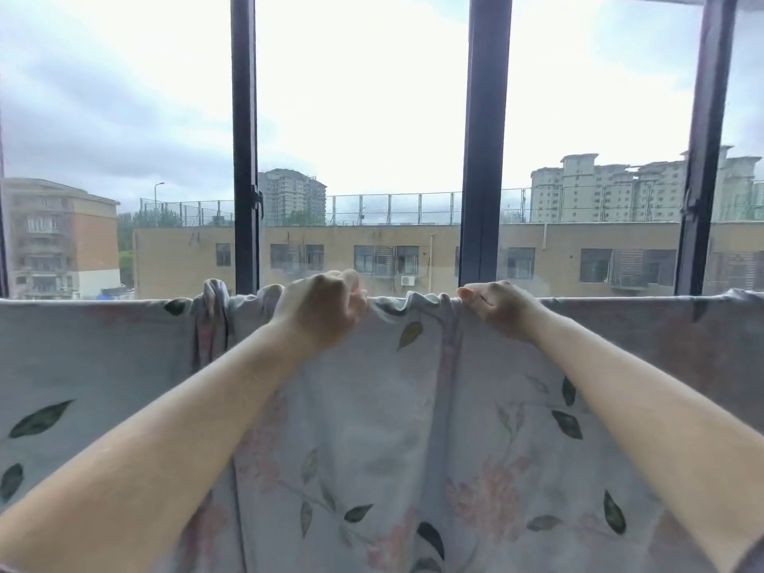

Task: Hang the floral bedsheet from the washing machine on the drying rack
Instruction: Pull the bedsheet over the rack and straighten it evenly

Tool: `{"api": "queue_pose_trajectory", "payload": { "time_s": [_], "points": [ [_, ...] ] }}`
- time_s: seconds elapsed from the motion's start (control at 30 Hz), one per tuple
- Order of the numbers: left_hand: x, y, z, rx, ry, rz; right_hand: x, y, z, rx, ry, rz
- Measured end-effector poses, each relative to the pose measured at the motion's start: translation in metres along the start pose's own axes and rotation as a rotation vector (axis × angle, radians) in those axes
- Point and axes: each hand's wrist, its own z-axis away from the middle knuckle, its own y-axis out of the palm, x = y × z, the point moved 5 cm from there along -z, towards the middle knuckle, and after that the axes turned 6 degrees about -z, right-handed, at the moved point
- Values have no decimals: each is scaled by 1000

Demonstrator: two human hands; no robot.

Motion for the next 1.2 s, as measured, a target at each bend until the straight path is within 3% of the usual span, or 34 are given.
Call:
{"api": "queue_pose_trajectory", "payload": {
  "time_s": [0.13, 0.27, 0.4, 0.57, 0.73, 0.93, 1.2],
  "points": [
    [-36, 21, -10, 27, 80, -24, -50, -20, 15, -29, 56, -201],
    [-47, 30, -17, -4, 95, -37, -49, -29, 19, -177, 51, -342],
    [-45, 34, -14, -21, 93, -147, -41, -28, 15, -271, 36, -198],
    [-33, 34, -15, 7, 92, -192, -86, -49, 37, -414, 214, -71],
    [-47, 36, -21, 4, 66, -153, -93, -50, 36, -210, 187, -126],
    [-124, 54, -38, -22, 133, -138, -171, -80, 61, -100, 241, 100],
    [-232, 94, -74, -9, 88, -210, -266, -117, 67, 36, 138, 357]
  ]
}}
